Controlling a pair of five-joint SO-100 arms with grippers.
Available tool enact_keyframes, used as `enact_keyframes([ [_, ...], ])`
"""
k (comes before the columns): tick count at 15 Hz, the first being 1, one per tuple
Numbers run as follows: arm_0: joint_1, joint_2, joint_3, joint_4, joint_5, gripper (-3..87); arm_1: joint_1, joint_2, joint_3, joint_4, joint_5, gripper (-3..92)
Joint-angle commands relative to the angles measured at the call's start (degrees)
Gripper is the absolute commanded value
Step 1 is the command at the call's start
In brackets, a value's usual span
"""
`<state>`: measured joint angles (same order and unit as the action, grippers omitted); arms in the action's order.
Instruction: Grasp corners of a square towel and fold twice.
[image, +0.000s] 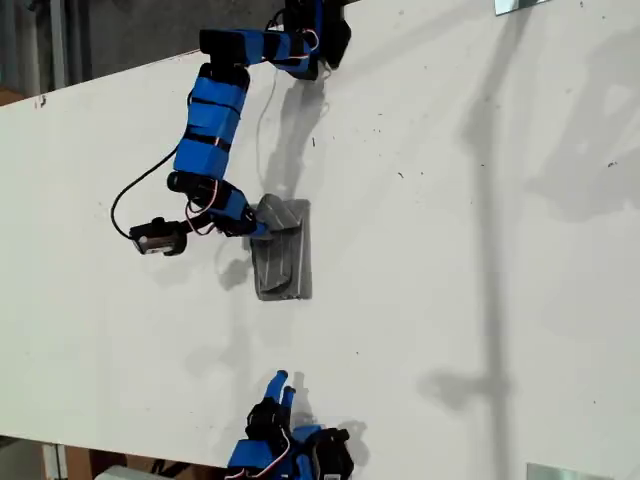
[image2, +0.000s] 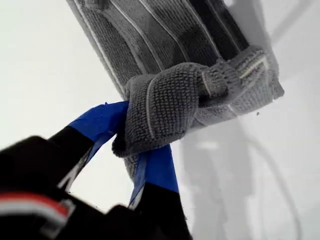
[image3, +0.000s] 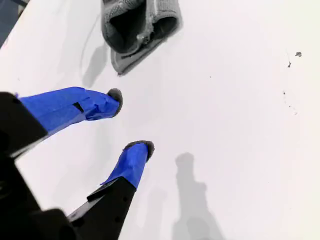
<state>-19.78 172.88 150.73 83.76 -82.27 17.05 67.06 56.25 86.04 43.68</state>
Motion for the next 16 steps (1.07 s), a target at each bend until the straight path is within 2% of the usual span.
enact_keyframes([
  [1,0.7,0.2,-0.2,-0.2,-0.6,16.3,-1.0,3.0,-4.4,-1.2,-1.5,-0.1],
  [4,0.7,0.4,-0.2,-0.2,-0.7,16.3,2.0,9.8,2.7,5.3,9.1,-0.1],
  [8,0.9,0.4,-0.2,-0.1,-0.7,16.3,4.7,30.7,16.1,9.4,14.4,-0.1],
  [13,1.0,0.4,-0.4,0.0,-0.7,16.3,7.4,53.6,36.9,15.3,25.4,-0.1],
  [16,1.1,0.4,-0.4,0.0,-0.4,16.3,9.9,63.7,43.0,20.0,29.6,-0.1],
])
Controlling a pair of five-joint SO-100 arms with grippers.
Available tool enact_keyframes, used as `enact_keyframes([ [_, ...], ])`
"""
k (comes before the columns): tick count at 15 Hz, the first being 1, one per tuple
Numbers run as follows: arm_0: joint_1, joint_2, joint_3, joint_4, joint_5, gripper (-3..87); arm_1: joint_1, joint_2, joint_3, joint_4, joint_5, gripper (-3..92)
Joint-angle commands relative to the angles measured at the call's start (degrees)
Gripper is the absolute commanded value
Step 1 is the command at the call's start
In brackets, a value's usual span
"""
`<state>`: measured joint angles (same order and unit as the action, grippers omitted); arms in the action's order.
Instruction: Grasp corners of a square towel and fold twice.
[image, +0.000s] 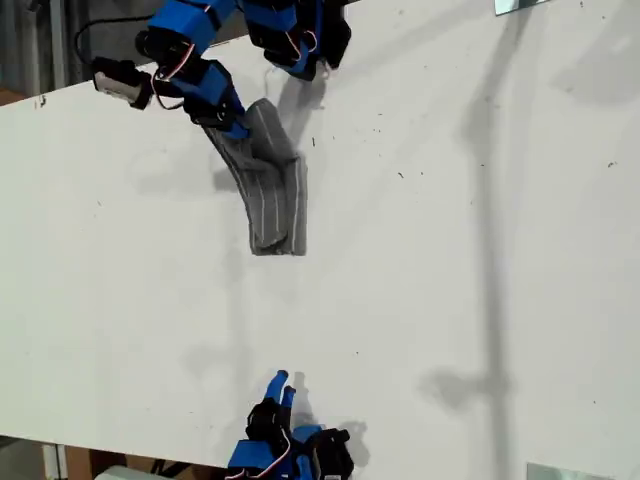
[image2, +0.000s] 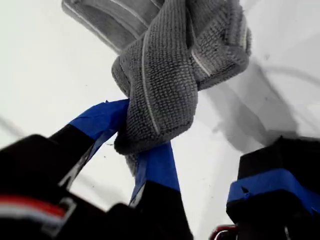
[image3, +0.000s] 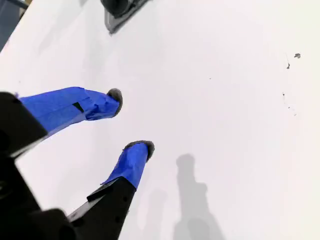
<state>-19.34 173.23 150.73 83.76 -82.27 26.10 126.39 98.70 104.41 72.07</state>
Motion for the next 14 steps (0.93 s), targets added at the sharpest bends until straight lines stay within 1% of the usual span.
enact_keyframes([
  [1,0.6,0.1,-0.4,0.0,-0.3,16.3,1.6,6.2,2.1,2.2,2.2,-0.1],
  [3,0.8,0.1,-0.4,0.0,-0.4,16.3,2.4,8.8,5.2,2.5,2.7,-0.1],
  [5,0.8,0.0,-0.4,0.0,-0.3,16.3,0.0,6.2,4.8,-1.5,0.6,-0.1],
  [8,1.1,0.1,-0.4,0.1,-0.5,16.3,-4.1,-4.7,-2.0,-9.7,-6.4,-0.1],
  [12,1.1,0.2,-0.4,0.1,-0.4,16.3,-6.8,-20.4,-18.0,-13.4,-16.6,-0.1],
  [14,1.1,0.2,-0.4,0.1,-0.4,16.3,-7.4,-26.5,-22.0,-16.0,-20.3,-0.1],
])
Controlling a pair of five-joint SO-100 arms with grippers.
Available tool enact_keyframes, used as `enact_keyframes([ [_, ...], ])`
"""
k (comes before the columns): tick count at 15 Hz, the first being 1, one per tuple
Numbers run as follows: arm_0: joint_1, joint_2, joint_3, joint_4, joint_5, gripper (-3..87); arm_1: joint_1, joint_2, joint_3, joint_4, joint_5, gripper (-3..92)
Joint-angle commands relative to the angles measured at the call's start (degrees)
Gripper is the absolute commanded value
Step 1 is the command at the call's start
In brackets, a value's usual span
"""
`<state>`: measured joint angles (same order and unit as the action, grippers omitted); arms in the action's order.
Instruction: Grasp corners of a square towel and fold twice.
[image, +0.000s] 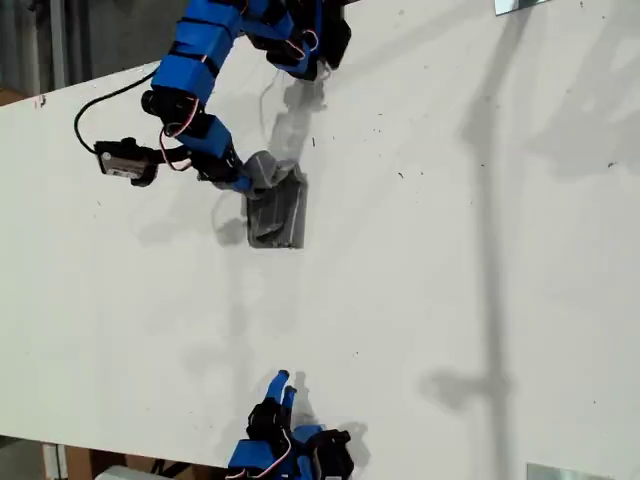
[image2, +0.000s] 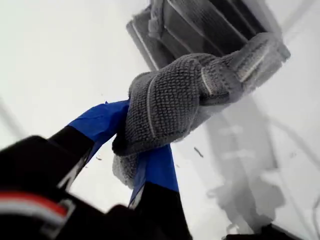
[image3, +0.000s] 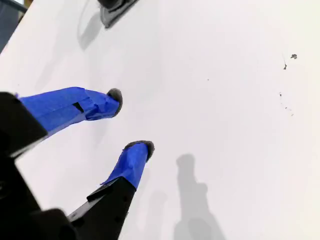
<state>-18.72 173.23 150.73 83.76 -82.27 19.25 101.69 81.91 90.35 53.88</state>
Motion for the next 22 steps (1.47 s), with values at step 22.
enact_keyframes([
  [22,2.4,2.2,0.6,-0.5,-0.7,19.6,1.2,21.5,14.3,-1.5,5.7,35.8],
])
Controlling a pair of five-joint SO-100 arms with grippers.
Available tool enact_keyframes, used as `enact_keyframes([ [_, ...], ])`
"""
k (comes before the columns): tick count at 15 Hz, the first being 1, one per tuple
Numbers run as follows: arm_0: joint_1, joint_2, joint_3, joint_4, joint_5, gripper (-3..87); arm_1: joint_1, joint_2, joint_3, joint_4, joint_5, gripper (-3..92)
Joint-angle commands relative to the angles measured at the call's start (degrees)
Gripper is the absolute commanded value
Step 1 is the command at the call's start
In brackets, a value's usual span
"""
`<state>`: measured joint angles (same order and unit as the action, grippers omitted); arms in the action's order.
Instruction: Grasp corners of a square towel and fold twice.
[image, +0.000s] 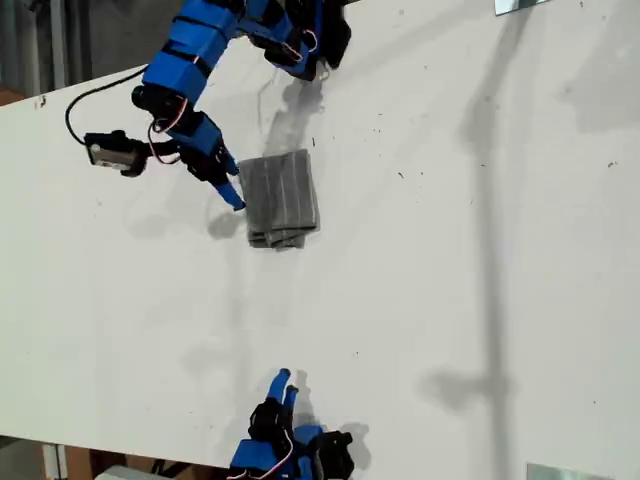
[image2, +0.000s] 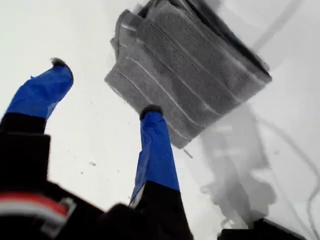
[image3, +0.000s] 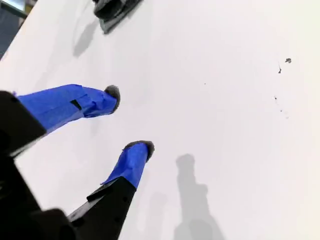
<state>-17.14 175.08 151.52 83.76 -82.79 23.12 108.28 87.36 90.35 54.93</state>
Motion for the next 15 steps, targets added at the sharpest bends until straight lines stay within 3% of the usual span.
enact_keyframes([
  [1,1.5,3.1,1.2,-0.9,0.1,19.5,-6.9,24.7,19.2,-3.4,10.5,41.1],
  [4,4.5,16.0,6.2,0.3,-2.5,19.5,-20.2,53.4,45.3,-8.7,26.7,20.9],
  [7,4.8,23.0,10.7,0.8,-3.9,19.4,-26.5,79.4,62.1,-9.6,35.3,20.8],
  [9,4.0,23.2,12.9,0.9,-4.6,19.4,-26.4,79.6,63.1,-8.2,36.2,20.8],
  [11,2.9,23.3,16.0,0.4,-6.0,19.4,-25.8,80.4,65.0,-2.5,43.7,19.0],
  [13,4.8,23.3,16.9,-0.1,-8.2,19.3,-27.8,80.4,68.6,-4.0,49.4,19.3],
  [15,5.7,23.3,19.2,-2.5,-8.1,19.3,-28.3,80.4,72.7,-4.1,49.7,17.9],
])
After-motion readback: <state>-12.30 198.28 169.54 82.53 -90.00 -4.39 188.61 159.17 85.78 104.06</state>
